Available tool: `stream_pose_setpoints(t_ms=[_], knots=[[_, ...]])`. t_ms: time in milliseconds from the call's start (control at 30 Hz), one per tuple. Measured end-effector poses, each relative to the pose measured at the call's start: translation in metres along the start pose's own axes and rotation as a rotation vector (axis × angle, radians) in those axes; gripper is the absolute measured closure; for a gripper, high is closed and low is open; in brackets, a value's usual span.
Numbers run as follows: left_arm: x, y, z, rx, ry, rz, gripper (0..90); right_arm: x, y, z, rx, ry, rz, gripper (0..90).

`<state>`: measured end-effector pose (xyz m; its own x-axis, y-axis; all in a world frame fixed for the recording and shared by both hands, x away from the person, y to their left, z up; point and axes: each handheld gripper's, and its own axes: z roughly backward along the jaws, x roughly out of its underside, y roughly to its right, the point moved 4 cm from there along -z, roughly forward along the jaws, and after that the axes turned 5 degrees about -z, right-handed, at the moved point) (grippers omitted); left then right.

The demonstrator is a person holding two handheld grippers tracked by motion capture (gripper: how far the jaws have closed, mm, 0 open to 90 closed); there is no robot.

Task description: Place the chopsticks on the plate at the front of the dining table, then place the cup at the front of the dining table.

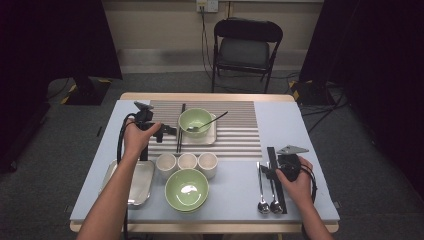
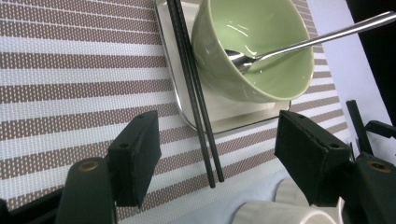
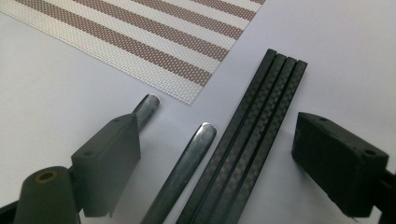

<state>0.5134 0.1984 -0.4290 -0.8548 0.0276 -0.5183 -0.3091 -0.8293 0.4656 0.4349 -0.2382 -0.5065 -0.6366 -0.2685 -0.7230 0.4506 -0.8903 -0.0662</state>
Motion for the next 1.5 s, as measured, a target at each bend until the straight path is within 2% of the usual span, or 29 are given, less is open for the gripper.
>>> stream_pose_setpoints(t_ms=[300, 433, 467, 500, 533, 733, 800, 967, 1100, 1267, 1500], knots=[[0.004, -0.001, 0.006, -0.006, -0.002, -0.011, 30.8, 0.0, 0.0, 0.0, -0.002, 0.001, 0.0, 14.2], [0.007, -0.001, 0.007, 0.007, -0.002, -0.01, 30.9, 0.0, 0.0, 0.0, 0.0, 0.0, 0.001, 14.2], [0.008, -0.002, 0.008, 0.004, -0.01, -0.024, 30.9, 0.0, 0.0, 0.0, 0.0, 0.0, 0.001, 14.2], [0.009, -0.001, 0.008, 0.004, -0.008, -0.012, 30.9, 0.0, 0.0, 0.0, -0.001, 0.001, 0.001, 14.2], [0.009, -0.002, 0.009, -0.008, -0.005, -0.018, 30.8, 0.0, 0.0, 0.0, -0.002, 0.001, 0.0, 14.2], [0.012, -0.003, 0.011, -0.003, -0.009, -0.02, 30.8, 0.0, 0.0, 0.0, -0.002, 0.001, 0.0, 14.2], [0.013, -0.003, 0.012, 0.001, -0.003, -0.01, 30.9, 0.0, 0.0, 0.0, -0.003, 0.0, -0.001, 14.2], [0.014, -0.006, 0.015, -0.007, -0.008, -0.016, 30.7, 0.0, 0.0, 0.0, -0.002, 0.001, 0.0, 14.2], [0.016, -0.006, 0.017, -0.002, -0.004, -0.013, 30.7, 0.0, 0.0, 0.0, -0.003, 0.0, -0.003, 14.2], [0.017, -0.005, 0.021, 0.007, -0.007, -0.03, 30.7, 0.0, 0.0, 0.0, -0.003, 0.0, -0.003, 14.2], [0.018, -0.007, 0.022, 0.0, -0.003, -0.021, 30.7, 0.0, 0.0, 0.0, -0.004, 0.001, -0.002, 14.2]])
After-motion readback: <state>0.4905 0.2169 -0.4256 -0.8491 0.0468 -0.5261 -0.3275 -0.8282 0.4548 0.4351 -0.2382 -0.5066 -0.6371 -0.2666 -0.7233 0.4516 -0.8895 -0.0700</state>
